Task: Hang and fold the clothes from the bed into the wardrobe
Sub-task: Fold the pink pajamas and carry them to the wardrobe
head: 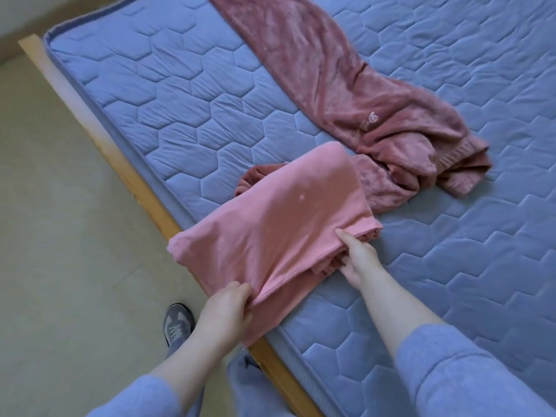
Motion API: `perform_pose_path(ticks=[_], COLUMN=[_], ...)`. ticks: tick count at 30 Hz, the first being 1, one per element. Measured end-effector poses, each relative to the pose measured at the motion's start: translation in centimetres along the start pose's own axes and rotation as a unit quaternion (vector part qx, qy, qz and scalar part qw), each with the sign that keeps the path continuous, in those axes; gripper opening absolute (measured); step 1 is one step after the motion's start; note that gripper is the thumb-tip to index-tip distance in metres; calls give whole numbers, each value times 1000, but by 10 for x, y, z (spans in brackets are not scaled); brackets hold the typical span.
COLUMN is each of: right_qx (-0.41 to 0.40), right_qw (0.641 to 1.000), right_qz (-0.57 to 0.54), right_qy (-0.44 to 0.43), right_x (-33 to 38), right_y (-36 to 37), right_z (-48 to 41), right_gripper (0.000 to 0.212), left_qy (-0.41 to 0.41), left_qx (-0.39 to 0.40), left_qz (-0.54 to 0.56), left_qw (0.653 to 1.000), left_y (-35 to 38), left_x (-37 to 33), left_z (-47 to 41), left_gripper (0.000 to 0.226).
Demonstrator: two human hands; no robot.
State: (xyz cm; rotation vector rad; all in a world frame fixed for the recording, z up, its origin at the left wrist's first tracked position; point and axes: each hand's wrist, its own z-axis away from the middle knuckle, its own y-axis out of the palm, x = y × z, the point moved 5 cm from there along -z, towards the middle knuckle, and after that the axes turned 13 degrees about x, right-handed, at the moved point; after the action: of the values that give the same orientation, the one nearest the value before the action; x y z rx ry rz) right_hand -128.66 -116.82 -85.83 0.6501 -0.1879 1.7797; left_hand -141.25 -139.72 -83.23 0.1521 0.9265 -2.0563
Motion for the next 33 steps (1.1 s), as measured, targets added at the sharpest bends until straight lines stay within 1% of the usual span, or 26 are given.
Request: perform_pose_path(ticks=[2,4,6,7,8,10,11,12,14,16,17,18,19,21,23,24,25,27,28,30,33], right_qx=[-51,-116,-149,-146,-128,-57,-31,-24,-39,-50,-50,-49,-50,-74,-107,-108,-93,-38,-15,6,-10], right_qw=[996,979,968,970,979,997,999,999,999,999,999,999,999,996,991,991,995,998,998,999,999], right_qz=[35,100,130,131,114,48,26,26,23,17,18,20,19,42,57,47,19,-47,-50,-8,28], right_qy=[-70,-131,-154,-143,-114,-25,6,12,-11,-9,2,12,11,-26,-59,-56,-41,8,28,51,38], right_x=[11,22,24,21,16,-1,-9,-13,-19,-27,-32,-37,-39,-37,-36,-39,-44,-61,-70,-88,-102], right_y=[-5,-12,-17,-20,-21,-14,-10,-7,-7,-8,-10,-11,-11,-12,-16,-17,-17,-9,-6,0,5], right_z=[0,5,8,7,4,-3,-4,-5,-5,-4,-4,-3,-3,2,6,8,10,14,16,20,25], right_gripper=[26,16,20,25,29,37,40,41,45,53,51,46,35,11,12,13,12,12,12,11,11], left_qy=[30,61,82,86,81,52,37,27,22,20,15,13,14,19,22,22,19,6,0,-9,1], left_qx=[-4,12,47,66,84,109,115,117,131,161,178,190,196,199,200,196,184,146,127,108,129], left_qz=[-8,-1,-1,-2,0,7,12,19,31,56,70,78,82,84,58,35,10,-19,-28,-39,-27], left_qw=[1000,998,995,994,993,993,993,993,991,985,981,979,977,976,978,980,983,989,992,993,991], left_y=[-4,-7,-3,0,3,6,8,8,10,15,18,21,23,23,23,24,26,28,29,33,35], left_x=[-6,-14,-23,-26,-27,-22,-19,-15,-9,-7,-6,-5,-4,-3,-1,0,0,-1,-3,-5,-4], left_z=[1,3,5,5,4,0,-3,-5,-8,-10,-10,-10,-11,-11,-11,-11,-12,-14,-16,-21,-23], left_gripper=[10,7,9,10,12,11,9,7,10,14,17,18,18,18,26,31,33,26,20,15,10])
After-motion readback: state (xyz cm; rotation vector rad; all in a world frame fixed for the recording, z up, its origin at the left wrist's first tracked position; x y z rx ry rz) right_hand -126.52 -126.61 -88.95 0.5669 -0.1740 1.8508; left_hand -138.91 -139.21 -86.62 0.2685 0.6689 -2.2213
